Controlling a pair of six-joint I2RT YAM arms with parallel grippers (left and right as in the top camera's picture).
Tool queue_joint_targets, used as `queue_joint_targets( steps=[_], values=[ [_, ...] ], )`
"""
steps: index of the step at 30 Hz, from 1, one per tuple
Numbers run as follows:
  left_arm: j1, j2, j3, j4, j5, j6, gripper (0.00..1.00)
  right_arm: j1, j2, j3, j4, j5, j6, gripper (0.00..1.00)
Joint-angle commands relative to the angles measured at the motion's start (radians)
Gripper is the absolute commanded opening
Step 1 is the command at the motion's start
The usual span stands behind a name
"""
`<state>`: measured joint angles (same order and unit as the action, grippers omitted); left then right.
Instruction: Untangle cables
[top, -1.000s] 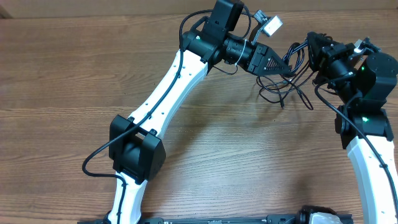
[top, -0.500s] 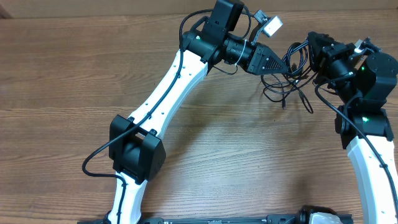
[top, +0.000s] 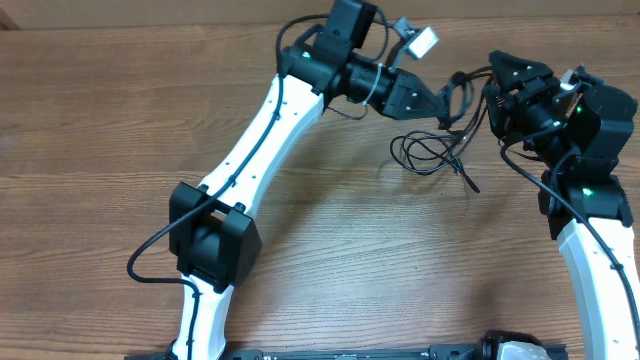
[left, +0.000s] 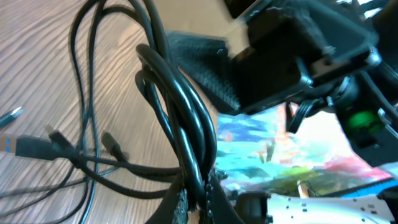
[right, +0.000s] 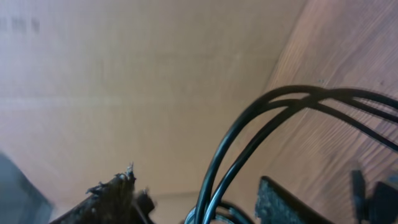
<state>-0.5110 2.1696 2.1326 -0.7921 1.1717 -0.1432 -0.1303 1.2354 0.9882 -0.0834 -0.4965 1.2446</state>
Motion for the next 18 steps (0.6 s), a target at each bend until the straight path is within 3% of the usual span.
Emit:
queue_joint_targets(
  steps=[1, 6, 12, 15, 18],
  values=[
    [0.04, 0.007, 0.019, -0.077, -0.047, 0.137, 0.04, -0.001, -0.005, 0.008, 0.001, -0.095, -0.264, 0.77],
    [0.075, 0.007, 0.019, -0.238, -0.056, 0.284, 0.04, -0.001, -0.005, 0.008, -0.009, -0.209, -0.615, 0.96],
    [0.107, 0.007, 0.019, -0.567, -0.073, 0.683, 0.04, 0.0, -0.005, 0.008, -0.083, -0.403, -1.043, 0.99],
    [0.109, 0.007, 0.019, -0.732, -0.153, 0.893, 0.04, 0.0, -0.005, 0.008, -0.149, -0.496, -1.247, 1.0],
    [0.106, 0.007, 0.019, -0.824, -0.25, 0.992, 0.04, 0.006, -0.005, 0.008, -0.231, -0.553, -1.448, 1.0]
  ],
)
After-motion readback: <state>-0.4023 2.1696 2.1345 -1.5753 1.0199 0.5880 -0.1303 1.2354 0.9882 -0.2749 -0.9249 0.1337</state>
